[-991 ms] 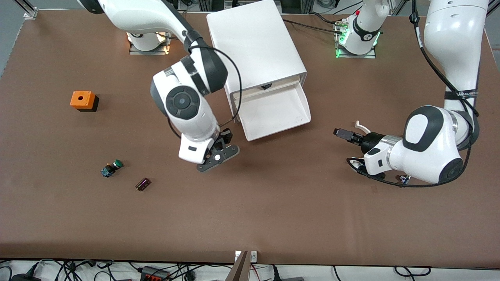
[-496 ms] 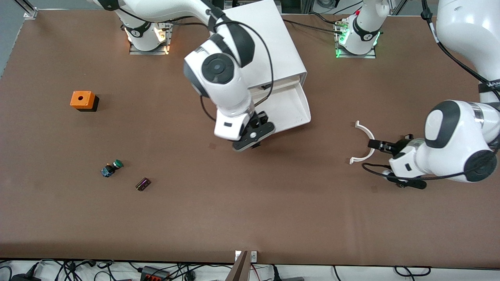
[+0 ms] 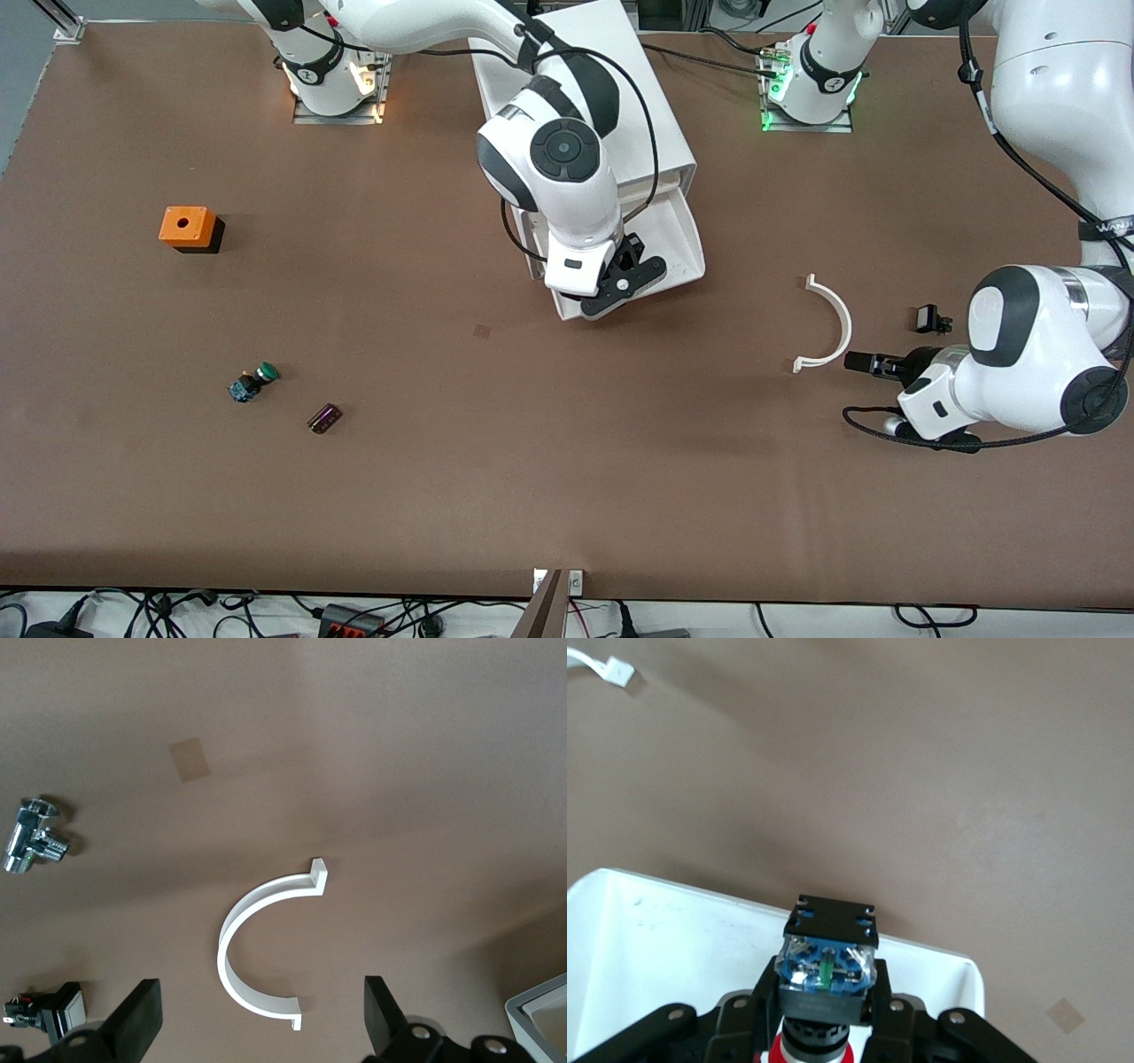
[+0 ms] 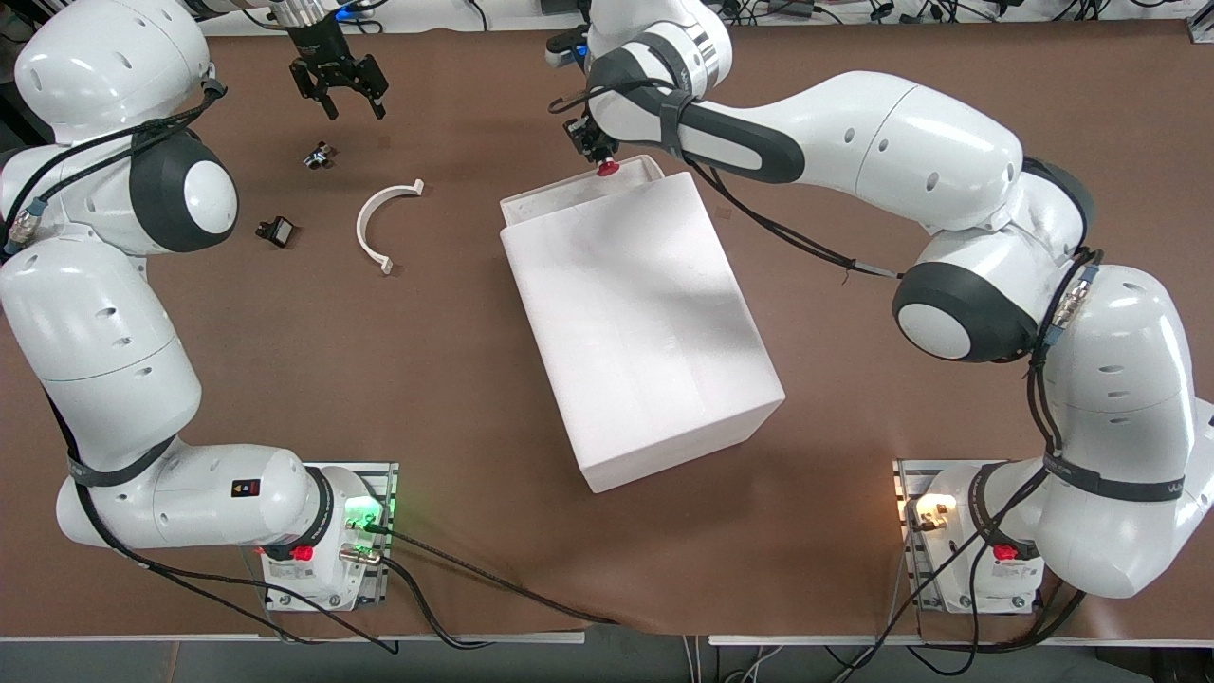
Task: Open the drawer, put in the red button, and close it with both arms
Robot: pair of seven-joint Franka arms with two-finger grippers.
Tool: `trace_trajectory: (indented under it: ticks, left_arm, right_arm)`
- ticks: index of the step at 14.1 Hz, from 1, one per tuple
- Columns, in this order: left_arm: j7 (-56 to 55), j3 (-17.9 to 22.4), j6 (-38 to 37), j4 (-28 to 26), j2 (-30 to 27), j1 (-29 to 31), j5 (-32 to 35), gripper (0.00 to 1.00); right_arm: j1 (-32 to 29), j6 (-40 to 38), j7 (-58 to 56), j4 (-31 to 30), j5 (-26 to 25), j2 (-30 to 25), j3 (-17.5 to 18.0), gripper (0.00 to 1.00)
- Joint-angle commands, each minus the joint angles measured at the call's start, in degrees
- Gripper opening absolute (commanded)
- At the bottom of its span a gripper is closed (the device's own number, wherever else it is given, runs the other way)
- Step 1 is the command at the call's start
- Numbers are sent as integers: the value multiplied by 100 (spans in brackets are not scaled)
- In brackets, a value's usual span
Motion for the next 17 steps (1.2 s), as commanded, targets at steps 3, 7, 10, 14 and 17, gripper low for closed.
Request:
trace_trajectory:
  ticks: [3, 7, 10, 14, 17]
  left_arm:
    - [-70, 1, 29, 25, 1, -35, 167, 100]
    - [-123, 1, 29, 16, 1, -61, 176, 100]
    - [-255, 1, 29, 16, -8, -87, 176, 100]
    - [-308, 1, 20, 16, -8, -87, 176, 100]
    - [-308, 1, 20, 16, -8, -87, 176, 100]
  right_arm:
    - [242, -105, 176, 44, 133, 131, -18, 0]
    - [251, -446, 343, 44, 388, 175, -18, 0]
    - [260, -702, 450, 53, 423, 166, -18, 0]
    - [339, -720, 476, 53, 388, 201, 26, 0]
    - [339, -668, 493, 53, 388, 219, 26, 14]
